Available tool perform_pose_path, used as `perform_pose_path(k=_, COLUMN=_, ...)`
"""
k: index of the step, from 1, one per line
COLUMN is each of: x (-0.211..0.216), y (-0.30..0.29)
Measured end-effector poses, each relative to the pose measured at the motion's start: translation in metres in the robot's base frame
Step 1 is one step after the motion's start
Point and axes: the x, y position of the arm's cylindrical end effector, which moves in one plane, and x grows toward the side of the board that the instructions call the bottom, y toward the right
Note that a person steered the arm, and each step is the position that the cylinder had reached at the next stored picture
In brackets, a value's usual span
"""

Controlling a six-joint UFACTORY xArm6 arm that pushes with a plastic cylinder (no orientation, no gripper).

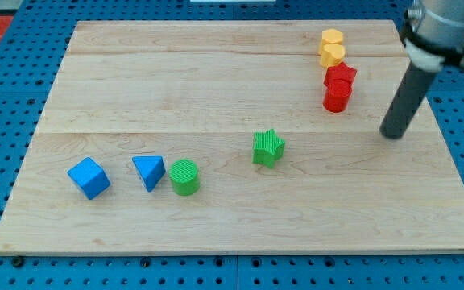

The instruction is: Slide the green star towards the line of blocks

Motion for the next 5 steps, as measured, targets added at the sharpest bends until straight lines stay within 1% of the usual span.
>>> perform_pose_path(k=1, x=0.065, y=-0.056)
perform_pose_path(k=2, x=0.066, y=-0.129)
perform_pose_path(k=3, x=0.03, y=-0.143)
perform_pose_path(k=4, x=0.02, y=-0.143)
perform_pose_path(k=5, x=0.041, y=-0.156)
